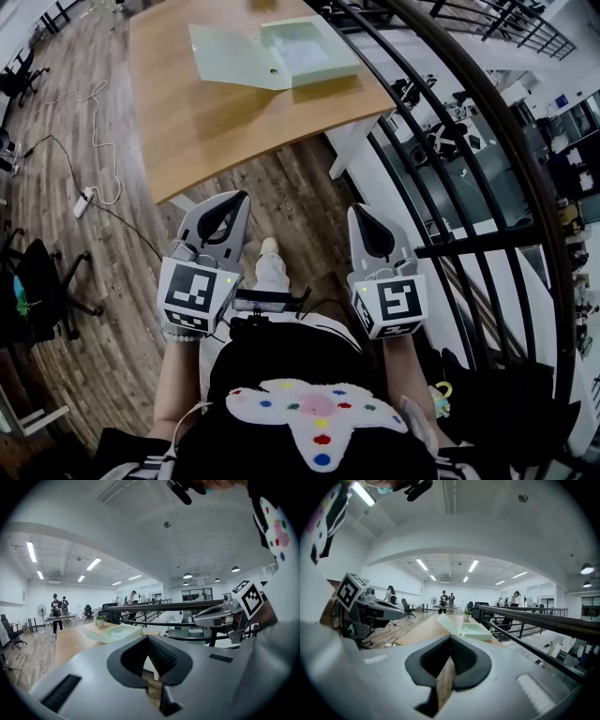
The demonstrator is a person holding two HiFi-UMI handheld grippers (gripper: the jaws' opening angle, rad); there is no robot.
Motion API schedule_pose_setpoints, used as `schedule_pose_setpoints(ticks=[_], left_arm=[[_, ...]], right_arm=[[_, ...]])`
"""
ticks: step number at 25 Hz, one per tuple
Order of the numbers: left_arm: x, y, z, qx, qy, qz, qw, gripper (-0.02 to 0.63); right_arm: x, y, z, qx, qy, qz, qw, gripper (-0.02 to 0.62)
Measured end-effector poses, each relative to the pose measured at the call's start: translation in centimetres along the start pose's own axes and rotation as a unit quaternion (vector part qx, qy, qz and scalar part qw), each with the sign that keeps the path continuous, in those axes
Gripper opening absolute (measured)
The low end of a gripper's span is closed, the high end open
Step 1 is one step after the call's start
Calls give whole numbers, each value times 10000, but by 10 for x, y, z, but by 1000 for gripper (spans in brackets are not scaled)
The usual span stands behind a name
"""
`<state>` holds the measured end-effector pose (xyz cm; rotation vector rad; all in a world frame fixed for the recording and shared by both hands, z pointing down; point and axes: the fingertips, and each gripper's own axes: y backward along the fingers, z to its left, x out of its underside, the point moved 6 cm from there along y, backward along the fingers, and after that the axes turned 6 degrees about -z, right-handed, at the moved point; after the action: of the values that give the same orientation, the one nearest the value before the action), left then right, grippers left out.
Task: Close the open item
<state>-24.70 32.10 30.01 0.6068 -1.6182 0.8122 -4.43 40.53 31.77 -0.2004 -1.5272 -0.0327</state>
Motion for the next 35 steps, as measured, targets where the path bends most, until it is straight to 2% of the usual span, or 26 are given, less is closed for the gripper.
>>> schedule_pose_setpoints(ticks=[14,26,35], left_arm=[[-17,-82,79,138,9,4,9999,5],[-17,-149,151,283,74,40,9996,5],[-14,-185,186,410,138,36,9991,4]], right_arm=[[-21,-105,-31,116,8,41,9999,8],[-29,-193,-51,302,-10,117,9995,8],[-32,-241,-60,406,3,140,9991,8]])
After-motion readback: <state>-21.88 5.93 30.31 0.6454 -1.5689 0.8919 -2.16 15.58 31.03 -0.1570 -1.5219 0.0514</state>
